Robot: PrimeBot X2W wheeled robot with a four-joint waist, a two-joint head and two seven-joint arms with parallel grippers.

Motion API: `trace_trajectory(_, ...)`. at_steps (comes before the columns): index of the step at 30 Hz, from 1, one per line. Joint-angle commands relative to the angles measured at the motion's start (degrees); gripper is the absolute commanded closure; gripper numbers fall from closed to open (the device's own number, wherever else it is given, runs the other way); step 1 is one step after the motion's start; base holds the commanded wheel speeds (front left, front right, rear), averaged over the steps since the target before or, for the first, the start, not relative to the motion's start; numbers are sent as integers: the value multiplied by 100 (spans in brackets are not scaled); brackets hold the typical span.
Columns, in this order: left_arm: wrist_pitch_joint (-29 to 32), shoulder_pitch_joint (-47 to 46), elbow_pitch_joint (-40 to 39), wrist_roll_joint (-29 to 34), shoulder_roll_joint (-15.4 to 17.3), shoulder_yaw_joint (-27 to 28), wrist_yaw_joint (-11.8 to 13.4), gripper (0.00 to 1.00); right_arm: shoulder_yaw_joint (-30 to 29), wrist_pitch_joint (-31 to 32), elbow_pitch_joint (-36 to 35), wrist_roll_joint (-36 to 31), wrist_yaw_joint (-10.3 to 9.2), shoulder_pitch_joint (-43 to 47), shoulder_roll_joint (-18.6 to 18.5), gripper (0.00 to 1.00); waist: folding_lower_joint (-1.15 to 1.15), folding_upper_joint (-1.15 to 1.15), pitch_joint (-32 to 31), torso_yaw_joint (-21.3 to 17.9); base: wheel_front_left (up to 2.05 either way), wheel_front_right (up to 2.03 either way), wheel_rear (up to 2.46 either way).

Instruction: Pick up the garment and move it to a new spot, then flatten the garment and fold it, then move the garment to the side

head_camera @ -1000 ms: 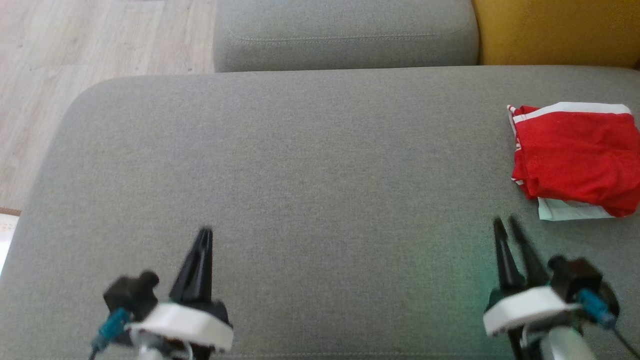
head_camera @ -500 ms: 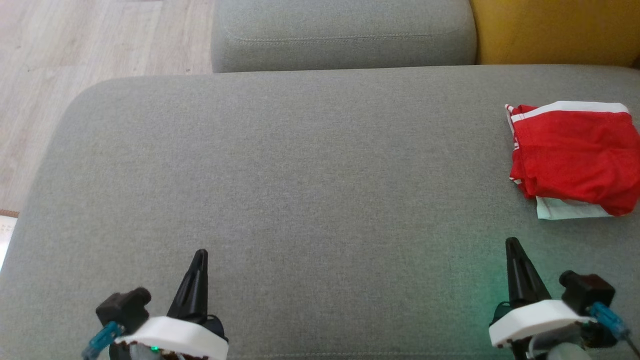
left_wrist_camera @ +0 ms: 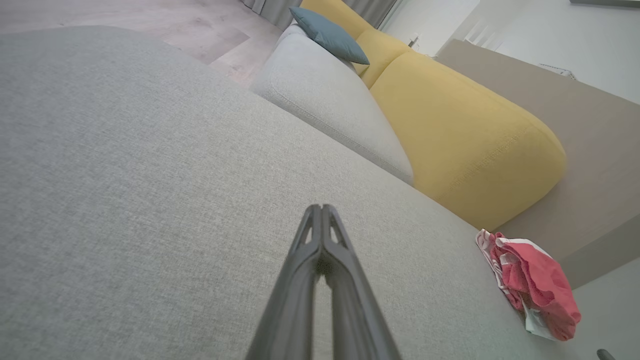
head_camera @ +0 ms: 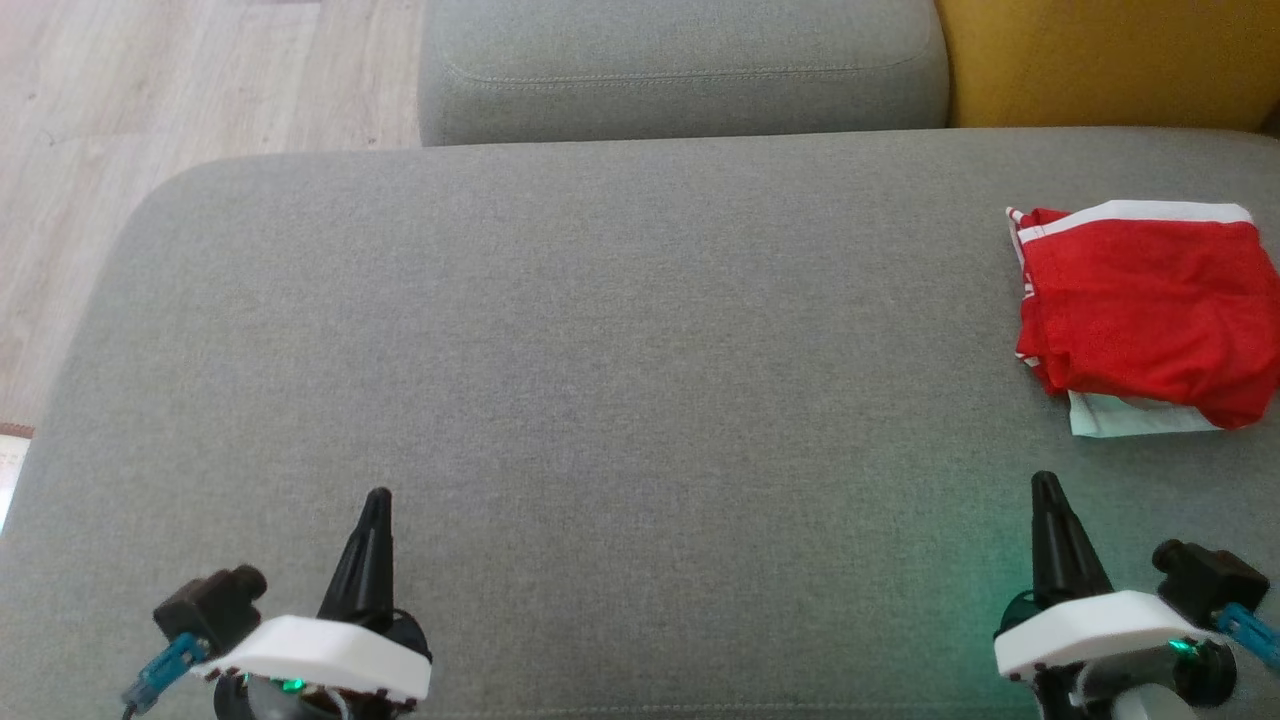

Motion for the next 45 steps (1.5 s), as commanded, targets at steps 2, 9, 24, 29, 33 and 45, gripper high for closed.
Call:
trace_trajectory(2,41,-295,-157,-194,64,108,-52,100,-33,45,-223,238,-1,-315,-11,100,0,0,1,-4,0,0,0)
trace_trajectory(9,147,-339,-146,-612,77,189,-65,100,-71,160,-258,729,-1,-341,-13,100,0,0,3,-21,0,0,0)
trace_trajectory(24,365,-430,-120,-1437,98,359,-92,100,-148,390,-328,1708,-2,-391,-16,100,0,0,7,-53,0,0,0)
trace_trajectory(29,461,-469,-108,-1790,105,435,-104,100,-181,489,-358,2129,-2,-413,-18,100,0,0,8,-67,0,0,0)
trace_trajectory(33,526,-496,-99,-2024,109,487,-112,100,-203,555,-378,2409,-2,-428,-19,100,0,0,9,-77,0,0,0)
trace_trajectory(45,724,-575,-74,-2723,118,645,-135,100,-269,753,-437,3250,-3,-471,-21,100,0,0,12,-105,0,0,0)
